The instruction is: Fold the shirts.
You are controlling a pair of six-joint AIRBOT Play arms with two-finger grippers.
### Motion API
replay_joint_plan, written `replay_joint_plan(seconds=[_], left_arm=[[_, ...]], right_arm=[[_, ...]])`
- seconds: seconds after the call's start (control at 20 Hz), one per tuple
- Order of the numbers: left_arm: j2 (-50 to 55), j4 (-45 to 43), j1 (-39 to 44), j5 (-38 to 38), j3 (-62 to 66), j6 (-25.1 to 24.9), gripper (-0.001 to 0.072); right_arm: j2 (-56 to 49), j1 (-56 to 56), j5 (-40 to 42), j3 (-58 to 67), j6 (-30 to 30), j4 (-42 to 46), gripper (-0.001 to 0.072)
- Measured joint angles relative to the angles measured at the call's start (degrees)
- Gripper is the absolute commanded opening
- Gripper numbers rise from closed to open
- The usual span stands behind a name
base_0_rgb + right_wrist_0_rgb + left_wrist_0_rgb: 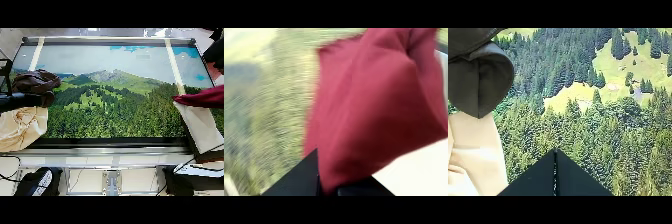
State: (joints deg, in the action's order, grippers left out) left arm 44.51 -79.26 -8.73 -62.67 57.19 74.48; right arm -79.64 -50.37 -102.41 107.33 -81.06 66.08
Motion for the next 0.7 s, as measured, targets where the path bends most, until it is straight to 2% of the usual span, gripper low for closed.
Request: replay_joint_plan(seconds=[0.15,0.25,0.3,0.35,0.4,0.45,0.7], left_arm=[[0.0,0.0,0.0,-0.66,0.0,0.09,0.0017],[0.0,0.02,0.0,-0.87,0.0,0.11,0.0017],[0.0,0.0,0.0,-1.05,0.0,0.11,0.0017],[0.0,0.02,0.0,-1.11,0.0,0.11,0.0017],[0.0,0.07,0.02,-1.27,0.0,0.13,0.0017],[0.0,0.13,0.02,-1.33,0.0,0.13,0.0017],[0.0,0.42,0.02,-1.86,0.0,0.2,0.0017]], right_arm=[[6.1,-12.81,0.96,-7.54,0.57,1.07,0.001],[8.66,-17.86,1.75,-12.76,0.74,1.42,0.0011],[9.49,-19.21,1.9,-15.15,0.85,1.36,0.0036],[10.1,-20.09,2.03,-17.55,0.92,1.03,0.0179],[10.51,-20.39,2.29,-19.43,0.96,0.81,0.0356],[10.84,-20.5,2.29,-20.9,1.11,0.35,0.0433],[11.5,-20.55,1.27,-17.88,0.92,-3.52,0.0433]])
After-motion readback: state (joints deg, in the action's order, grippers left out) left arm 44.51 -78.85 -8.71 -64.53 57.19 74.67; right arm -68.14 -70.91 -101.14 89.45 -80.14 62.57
